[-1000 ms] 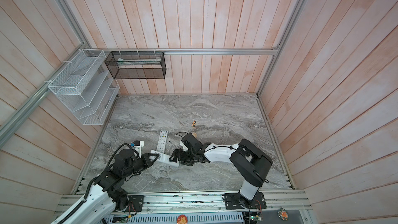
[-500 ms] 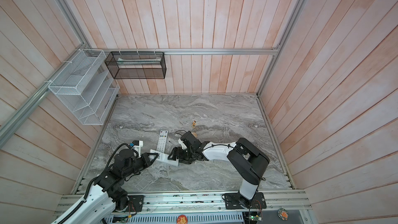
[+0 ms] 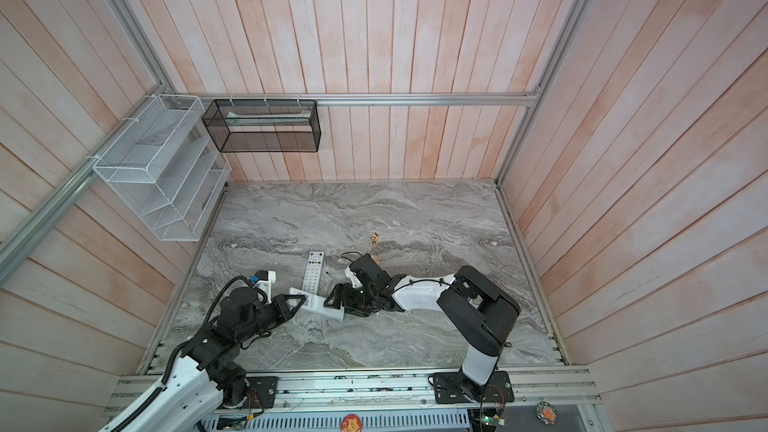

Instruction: Unload the batteries from the remote control

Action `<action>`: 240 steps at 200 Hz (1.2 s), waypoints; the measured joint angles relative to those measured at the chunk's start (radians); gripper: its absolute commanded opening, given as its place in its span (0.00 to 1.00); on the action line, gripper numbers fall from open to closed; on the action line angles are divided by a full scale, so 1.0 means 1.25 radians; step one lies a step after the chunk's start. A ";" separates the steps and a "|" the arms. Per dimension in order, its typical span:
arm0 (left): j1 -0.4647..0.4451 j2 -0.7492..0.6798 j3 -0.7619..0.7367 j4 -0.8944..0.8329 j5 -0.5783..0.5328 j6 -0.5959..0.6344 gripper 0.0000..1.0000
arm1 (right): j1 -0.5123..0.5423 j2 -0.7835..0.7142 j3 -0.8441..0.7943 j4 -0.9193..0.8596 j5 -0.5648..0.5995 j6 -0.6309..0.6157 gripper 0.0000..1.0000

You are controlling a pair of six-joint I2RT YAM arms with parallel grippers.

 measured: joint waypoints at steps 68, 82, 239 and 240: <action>0.000 0.000 0.000 0.002 -0.006 0.000 0.00 | -0.007 -0.002 -0.021 0.054 -0.025 0.001 0.89; 0.000 0.000 0.000 0.002 -0.008 0.000 0.00 | -0.007 -0.002 -0.017 0.051 -0.027 0.001 0.90; 0.000 -0.016 0.000 -0.014 -0.035 -0.010 0.00 | -0.006 0.047 0.074 -0.058 -0.023 -0.002 0.80; 0.000 -0.016 0.000 -0.014 -0.035 -0.010 0.00 | -0.006 0.047 0.074 -0.058 -0.024 -0.002 0.80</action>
